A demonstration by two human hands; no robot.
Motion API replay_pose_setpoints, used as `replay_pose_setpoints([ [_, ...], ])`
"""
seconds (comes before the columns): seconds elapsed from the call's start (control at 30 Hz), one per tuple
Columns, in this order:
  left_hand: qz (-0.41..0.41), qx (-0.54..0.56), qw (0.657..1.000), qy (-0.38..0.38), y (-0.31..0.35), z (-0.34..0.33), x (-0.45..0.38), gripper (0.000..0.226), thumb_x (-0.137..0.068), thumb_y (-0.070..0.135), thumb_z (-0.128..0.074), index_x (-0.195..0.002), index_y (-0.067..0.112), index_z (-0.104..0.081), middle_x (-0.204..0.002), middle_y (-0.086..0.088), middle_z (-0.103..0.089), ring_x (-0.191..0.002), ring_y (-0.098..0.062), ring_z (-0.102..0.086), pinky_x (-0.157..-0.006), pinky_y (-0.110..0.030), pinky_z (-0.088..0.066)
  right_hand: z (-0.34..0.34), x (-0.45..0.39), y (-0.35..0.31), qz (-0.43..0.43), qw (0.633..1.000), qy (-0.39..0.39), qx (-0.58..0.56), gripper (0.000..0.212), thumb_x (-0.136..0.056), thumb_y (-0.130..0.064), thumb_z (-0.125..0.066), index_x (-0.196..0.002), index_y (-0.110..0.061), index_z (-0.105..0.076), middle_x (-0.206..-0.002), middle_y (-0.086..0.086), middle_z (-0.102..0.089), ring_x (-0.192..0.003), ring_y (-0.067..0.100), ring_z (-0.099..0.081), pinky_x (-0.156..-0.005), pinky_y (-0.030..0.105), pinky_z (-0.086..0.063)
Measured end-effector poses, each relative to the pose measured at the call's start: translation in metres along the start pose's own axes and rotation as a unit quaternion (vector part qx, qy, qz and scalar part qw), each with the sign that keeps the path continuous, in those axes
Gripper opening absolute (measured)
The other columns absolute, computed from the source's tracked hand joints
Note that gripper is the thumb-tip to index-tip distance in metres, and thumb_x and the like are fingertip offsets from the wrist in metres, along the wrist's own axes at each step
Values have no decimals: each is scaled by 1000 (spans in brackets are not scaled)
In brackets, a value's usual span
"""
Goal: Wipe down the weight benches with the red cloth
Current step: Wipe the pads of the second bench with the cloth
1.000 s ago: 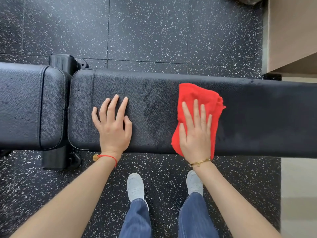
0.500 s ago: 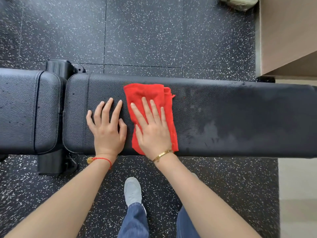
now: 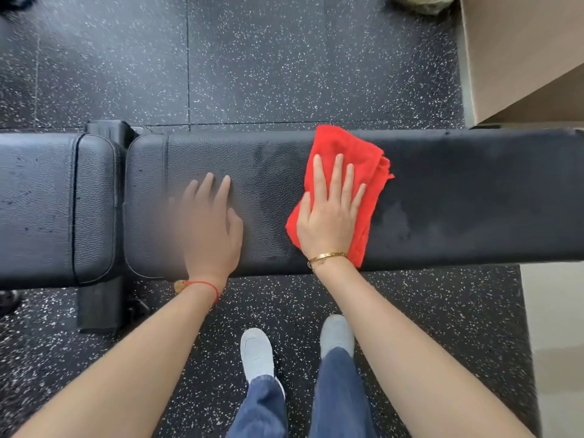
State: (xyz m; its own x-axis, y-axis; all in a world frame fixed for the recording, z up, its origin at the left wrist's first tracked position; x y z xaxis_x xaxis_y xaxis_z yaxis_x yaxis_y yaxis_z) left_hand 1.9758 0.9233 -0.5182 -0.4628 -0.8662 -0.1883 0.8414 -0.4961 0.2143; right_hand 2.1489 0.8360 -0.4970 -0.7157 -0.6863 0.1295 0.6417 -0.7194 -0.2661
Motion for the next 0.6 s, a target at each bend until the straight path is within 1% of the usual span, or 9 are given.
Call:
replay_pose_setpoints([
  [0.07,-3,-2,1000,4,0,1,-1,50,-95,26,-44,-145,28,-43,-151,-1,-43,-140,-27,-37,-117,-57,-19,-4,0,-14,47,999,-9,5,63,-95,-32,-38,-154,-32,-16,-163,2,-8,-151,24,-6,-122,49,-2],
  [0.17,-2,-2,1000,0,1,0,-1,51,-95,28,-44,-146,28,-42,-152,0,-42,-140,-26,-36,-118,-57,-18,-11,13,-29,144,989,-26,4,63,-93,-33,-37,-154,-33,-18,-163,0,-10,-151,22,-6,-121,49,-5],
  [0.27,-5,-3,1000,5,0,1,1,51,-95,29,-44,-146,29,-42,-152,1,-41,-141,-25,-35,-118,-55,-17,-10,29,-11,205,978,-27,3,62,-94,-31,-38,-153,-33,-21,-163,-1,-14,-151,21,-9,-122,48,-8],
  [0.33,-4,-2,1000,4,1,1,0,50,-95,28,-44,-146,29,-42,-152,1,-41,-141,-24,-35,-119,-54,-17,-5,35,15,203,979,-23,4,61,-94,-30,-38,-152,-34,-22,-162,-2,-14,-151,20,-9,-122,47,-8],
  [0.43,-6,-5,1000,11,2,2,1,50,-96,27,-44,-146,29,-42,-152,2,-41,-141,-23,-35,-119,-54,-17,7,27,47,149,989,-11,-3,61,-93,-32,-36,-152,-34,-22,-163,-3,-14,-151,20,-8,-122,47,-7],
  [0.53,-2,2,1000,13,2,2,1,51,-96,27,-43,-147,29,-41,-153,3,-41,-142,-22,-34,-119,-54,-17,9,3,46,86,996,7,0,61,-93,-33,-35,-153,-34,-21,-163,-1,-12,-151,21,-8,-122,48,-3],
  [0.6,-1,-2,1000,16,2,1,2,51,-96,27,-42,-147,29,-40,-153,3,-40,-142,-22,-33,-119,-55,-17,6,-10,27,71,997,18,-4,61,-94,-33,-37,-153,-33,-21,-163,0,-12,-151,22,-8,-122,48,0],
])
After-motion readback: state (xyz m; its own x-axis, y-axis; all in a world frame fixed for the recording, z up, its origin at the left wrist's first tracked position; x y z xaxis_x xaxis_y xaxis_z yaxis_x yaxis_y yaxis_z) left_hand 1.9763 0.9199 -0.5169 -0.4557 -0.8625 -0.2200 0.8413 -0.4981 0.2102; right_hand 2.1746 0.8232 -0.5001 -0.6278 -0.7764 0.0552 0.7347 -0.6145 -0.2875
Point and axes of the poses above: each hand's wrist, its own x-axis away from the middle knuckle, its own z-axis out of the back of the hand, y = z × x, the point moved 3 cm from there along -x, towards the middle knuckle
